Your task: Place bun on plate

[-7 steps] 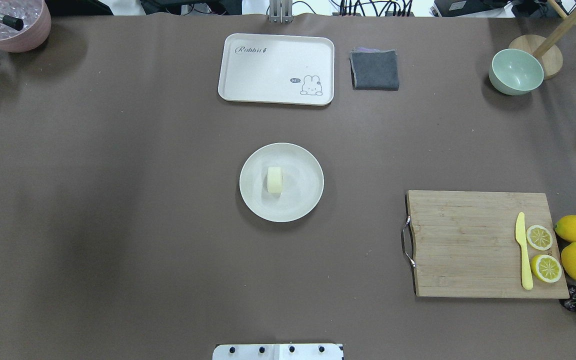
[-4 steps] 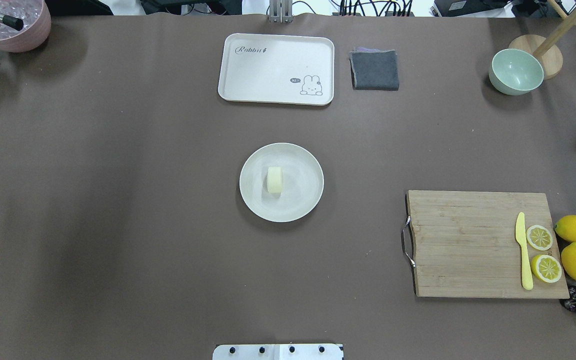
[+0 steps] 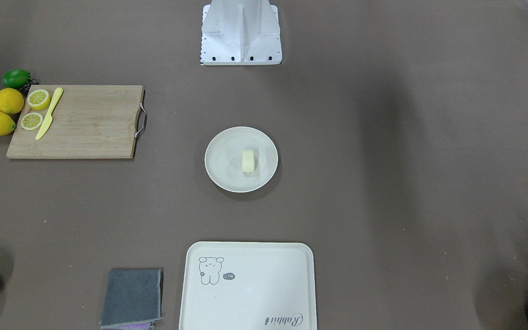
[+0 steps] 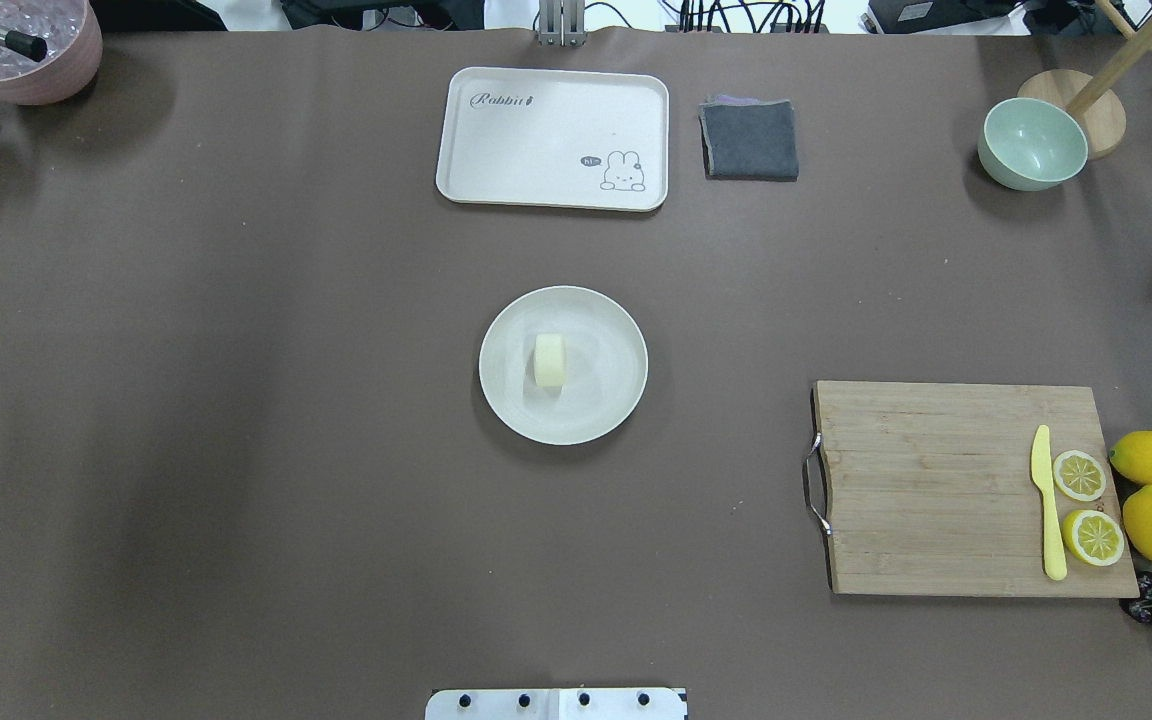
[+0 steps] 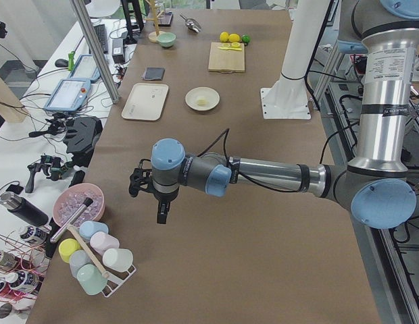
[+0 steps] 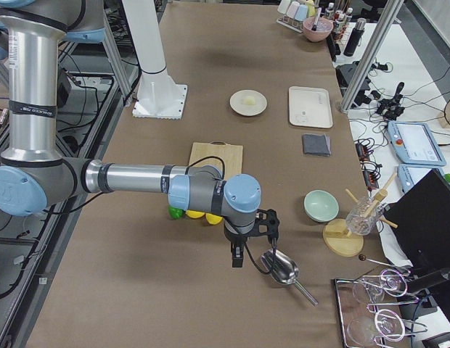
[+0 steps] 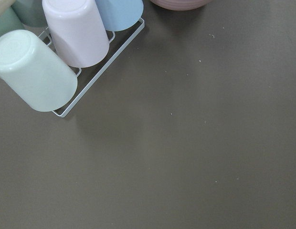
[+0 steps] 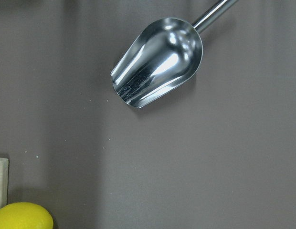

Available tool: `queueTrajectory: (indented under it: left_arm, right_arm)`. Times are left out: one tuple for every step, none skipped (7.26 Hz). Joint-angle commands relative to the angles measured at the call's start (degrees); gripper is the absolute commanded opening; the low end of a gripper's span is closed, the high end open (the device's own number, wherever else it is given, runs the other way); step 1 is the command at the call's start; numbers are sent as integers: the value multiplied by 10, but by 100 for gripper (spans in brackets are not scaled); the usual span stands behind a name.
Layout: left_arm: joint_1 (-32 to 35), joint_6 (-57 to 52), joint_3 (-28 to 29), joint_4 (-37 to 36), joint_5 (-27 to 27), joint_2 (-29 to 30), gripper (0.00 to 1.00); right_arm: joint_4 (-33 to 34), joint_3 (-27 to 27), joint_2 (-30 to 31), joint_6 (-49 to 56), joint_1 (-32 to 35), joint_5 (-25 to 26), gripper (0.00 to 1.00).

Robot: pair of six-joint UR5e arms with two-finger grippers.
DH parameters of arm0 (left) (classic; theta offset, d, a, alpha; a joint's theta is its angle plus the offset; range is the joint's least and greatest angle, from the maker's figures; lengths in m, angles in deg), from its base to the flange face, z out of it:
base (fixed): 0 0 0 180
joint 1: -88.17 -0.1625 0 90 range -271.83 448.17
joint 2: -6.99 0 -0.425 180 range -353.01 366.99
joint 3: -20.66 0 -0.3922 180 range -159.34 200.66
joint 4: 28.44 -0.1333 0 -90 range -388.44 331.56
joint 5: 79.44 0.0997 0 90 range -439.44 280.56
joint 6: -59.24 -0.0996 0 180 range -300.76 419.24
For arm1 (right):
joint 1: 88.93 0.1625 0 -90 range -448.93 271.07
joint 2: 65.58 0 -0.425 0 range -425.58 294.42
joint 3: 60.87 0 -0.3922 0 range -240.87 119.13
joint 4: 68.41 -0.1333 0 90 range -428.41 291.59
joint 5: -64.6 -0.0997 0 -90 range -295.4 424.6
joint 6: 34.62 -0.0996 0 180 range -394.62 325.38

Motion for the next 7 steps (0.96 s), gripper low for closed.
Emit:
queueTrajectory:
  left_arm:
    - [2,-6,-1,-11,17,-2,98]
    - [2,-4,1,-11,17,-2,98]
    - [2,-4,1,-11,17,-2,98]
    - [3,-4,1,-11,17,-2,98]
    - [2,-4,2,-11,17,-2,98]
    - [2,-4,2,-11,18,-1,98]
    - [2,-3,2,-11,39,1,98]
  right_arm:
    - [1,1,-7,-5,0,-27,100]
    - [1,0,-7,-5,0,-28,100]
    - [-1,-1,-7,-5,0,-27,100]
    - [-3,-1,-6,-5,0,-26,100]
    - [-4,-1,-5,-4,0,-23,100]
    - [-5,1,-3,-3,0,-20,100]
    - [-5,1,-4,-4,0,-21,100]
